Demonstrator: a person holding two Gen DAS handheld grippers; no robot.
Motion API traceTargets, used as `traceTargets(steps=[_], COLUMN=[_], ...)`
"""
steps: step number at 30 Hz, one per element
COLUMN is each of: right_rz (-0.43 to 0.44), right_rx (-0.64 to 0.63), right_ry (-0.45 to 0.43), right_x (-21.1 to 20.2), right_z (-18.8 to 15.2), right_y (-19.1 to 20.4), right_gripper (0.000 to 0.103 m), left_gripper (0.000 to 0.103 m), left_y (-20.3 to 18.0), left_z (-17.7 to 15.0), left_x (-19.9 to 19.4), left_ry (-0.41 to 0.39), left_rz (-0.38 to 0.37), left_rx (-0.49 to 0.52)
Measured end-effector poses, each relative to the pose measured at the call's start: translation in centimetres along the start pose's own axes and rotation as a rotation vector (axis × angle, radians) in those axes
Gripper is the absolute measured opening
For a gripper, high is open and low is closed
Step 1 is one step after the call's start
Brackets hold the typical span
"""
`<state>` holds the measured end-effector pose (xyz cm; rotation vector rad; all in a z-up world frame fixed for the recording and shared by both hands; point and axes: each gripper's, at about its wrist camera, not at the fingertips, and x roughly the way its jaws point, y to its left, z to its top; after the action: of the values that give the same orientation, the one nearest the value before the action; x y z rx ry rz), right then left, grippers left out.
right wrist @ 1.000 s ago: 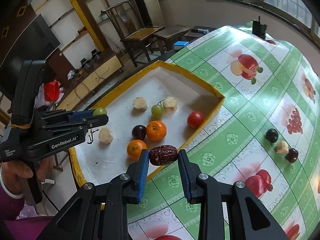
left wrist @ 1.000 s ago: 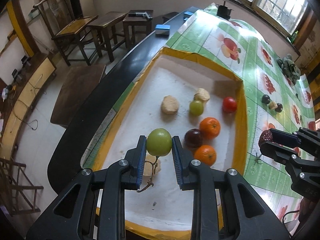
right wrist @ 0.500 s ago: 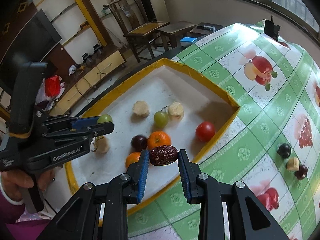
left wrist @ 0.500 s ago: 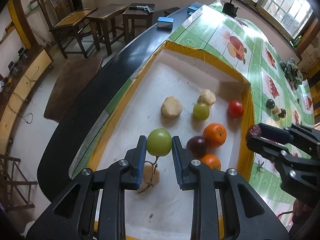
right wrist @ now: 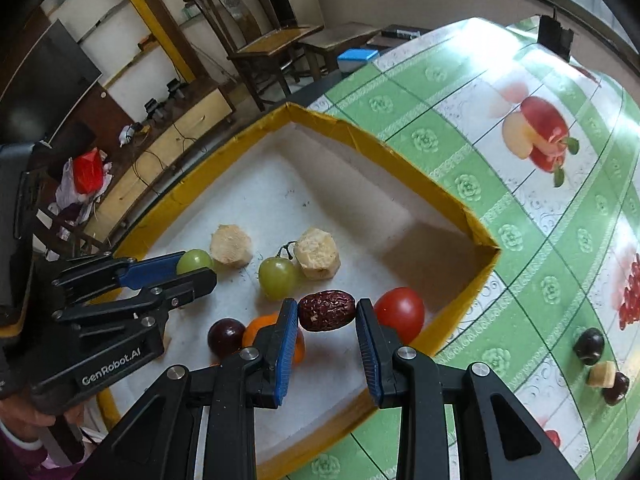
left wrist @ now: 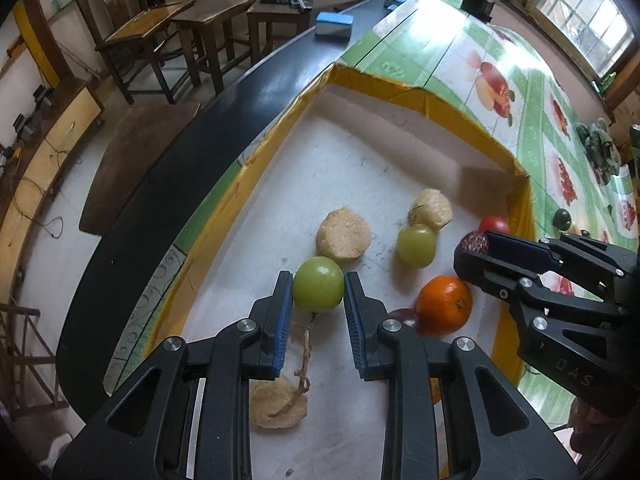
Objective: Organize fruits
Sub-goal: 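Carry the green grape and red date over the white tray, then open the left gripper to drop the grape while the right gripper releases the date, then move both open grippers toward the remaining items on the tablecloth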
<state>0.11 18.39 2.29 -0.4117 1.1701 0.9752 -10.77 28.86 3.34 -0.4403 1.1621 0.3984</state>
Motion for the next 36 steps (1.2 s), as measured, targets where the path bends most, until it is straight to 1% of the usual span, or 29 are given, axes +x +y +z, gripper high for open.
traceTargets(steps=[2,4,5,6,8,9,10,11,15,20,24,28,32,36], right_rz=[-0.005,0.015,0.012,0.012,0.010,0.014,0.022,0.030,0.040,0.032,0.019,-0.013,-0.043,-0.092], right_rx=[0.016,0.020,0.023,0.024,0.031,0.036,0.043,0.052,0.066,0.076,0.108,0.141,0.197,0.254], right_ry=[-0.008,-0.020,-0.016,-0.014,-0.010,-0.014,-0.019,-0.025,-0.048,-0.098,-0.132,-0.159,-0.180,-0.185], right_x=[0.5,0.5,0.5,0.5,0.2,0.0,-0.2,-0.5,-1.8,-4.5,-6.9,-9.1,-11.2,-13.2], right_z=[0.0,0.1,0.1,0.2,0.1,0.1,0.0,-0.2,-0.9,-2.1,-3.5,-5.4,-8.1,-11.0], right_y=[-0.1,-0.1,0.0,-0.1,-0.2,-0.2,-0.3,-0.4,-0.4,-0.4,-1.9,-3.4,-5.9,-8.5], right_gripper=[0.029,0.029,0.029,0.031,0.034,0.034,0.035,0.035,0.036,0.036,0.037,0.037,0.038,0.039], left_gripper=[0.025,0.026,0.026,0.027,0.037,0.047,0.053,0.054,0.055,0.055,0.055,0.055,0.055,0.055], left_y=[0.0,0.0,0.0,0.0,0.0,0.0,0.1,0.2,-0.3,-2.2,-4.5,-7.6,-10.8,-13.8], left_z=[0.0,0.0,0.0,-0.1,-0.1,-0.2,-0.2,-0.3,-0.5,-0.8,-0.9,-1.1,-1.5,-1.9], left_x=[0.0,0.1,0.1,0.1,-0.1,-0.3,-0.5,-0.8,-1.7,-3.5,-4.6,-5.3,-5.5,-5.3], left_ry=[-0.002,-0.002,-0.002,-0.001,-0.005,-0.013,-0.020,-0.032,-0.049,-0.093,-0.121,-0.129,-0.128,-0.115], left_rz=[0.000,0.004,0.005,0.011,0.018,0.013,0.009,0.005,0.010,0.017,0.002,-0.036,-0.067,-0.101], left_rx=[-0.006,-0.009,-0.010,-0.010,-0.012,-0.017,-0.022,-0.027,-0.023,0.014,0.063,0.117,0.176,0.224])
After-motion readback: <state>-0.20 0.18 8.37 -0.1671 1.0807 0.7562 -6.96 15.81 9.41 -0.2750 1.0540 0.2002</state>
